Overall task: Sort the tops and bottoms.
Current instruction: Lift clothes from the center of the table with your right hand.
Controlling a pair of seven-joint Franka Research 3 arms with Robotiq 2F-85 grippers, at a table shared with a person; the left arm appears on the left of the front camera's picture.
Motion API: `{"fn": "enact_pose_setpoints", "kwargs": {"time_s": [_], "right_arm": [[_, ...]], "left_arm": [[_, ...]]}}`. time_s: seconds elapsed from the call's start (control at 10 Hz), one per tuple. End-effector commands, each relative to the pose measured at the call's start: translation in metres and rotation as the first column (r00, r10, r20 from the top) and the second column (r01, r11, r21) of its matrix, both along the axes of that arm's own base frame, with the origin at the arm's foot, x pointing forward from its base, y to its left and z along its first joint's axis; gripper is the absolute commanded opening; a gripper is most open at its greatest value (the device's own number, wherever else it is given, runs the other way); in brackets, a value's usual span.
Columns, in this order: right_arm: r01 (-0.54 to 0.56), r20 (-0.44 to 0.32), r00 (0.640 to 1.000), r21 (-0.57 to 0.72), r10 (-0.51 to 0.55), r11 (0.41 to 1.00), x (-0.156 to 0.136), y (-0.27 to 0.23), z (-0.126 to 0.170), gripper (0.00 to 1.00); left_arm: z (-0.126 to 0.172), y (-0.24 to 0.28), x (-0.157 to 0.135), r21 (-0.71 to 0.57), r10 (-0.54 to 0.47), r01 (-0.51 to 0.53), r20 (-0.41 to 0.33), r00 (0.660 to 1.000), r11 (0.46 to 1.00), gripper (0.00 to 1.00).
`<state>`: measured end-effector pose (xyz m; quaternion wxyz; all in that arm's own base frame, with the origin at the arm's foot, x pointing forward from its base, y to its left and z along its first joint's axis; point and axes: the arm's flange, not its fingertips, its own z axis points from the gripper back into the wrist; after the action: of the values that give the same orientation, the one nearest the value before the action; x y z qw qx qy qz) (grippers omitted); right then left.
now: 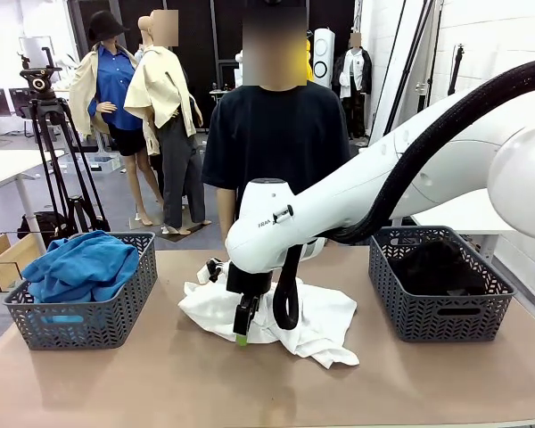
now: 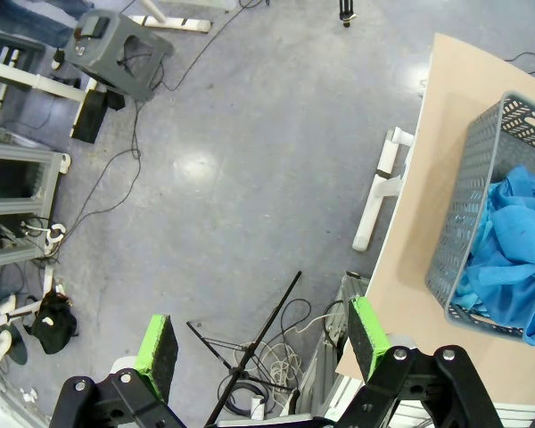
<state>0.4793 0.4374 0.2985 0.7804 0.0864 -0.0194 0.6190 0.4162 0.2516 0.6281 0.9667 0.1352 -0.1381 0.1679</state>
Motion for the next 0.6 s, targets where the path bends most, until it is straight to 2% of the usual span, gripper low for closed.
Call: {"fn": "enact_pose_setpoints", "kwargs": {"time_s": [0.0, 0.3, 0.5], "right_arm": [[0.010, -0.008, 1.000, -0.041, -0.011, 0.999, -0.0004, 0.0074, -0.0022, 0.61], [0.011, 0.002, 1.000, -0.052, -0.011, 0.999, -0.0020, 0.0073, -0.0004, 0.03], [0.015, 0.003, 1.000, -0.051, -0.014, 0.999, -0.0032, 0.0069, 0.0012, 0.00]], "left_arm": [[0.0006, 0.0012, -0.0018, 0.013, 0.001, -0.001, -0.005, 1.000, 1.000, 1.00], [0.0006, 0.0012, -0.0018, 0.013, 0.001, -0.001, -0.005, 1.000, 1.000, 1.00], [0.0006, 0.0012, -0.0018, 0.013, 0.001, -0.001, -0.005, 1.000, 1.000, 1.00]]}}
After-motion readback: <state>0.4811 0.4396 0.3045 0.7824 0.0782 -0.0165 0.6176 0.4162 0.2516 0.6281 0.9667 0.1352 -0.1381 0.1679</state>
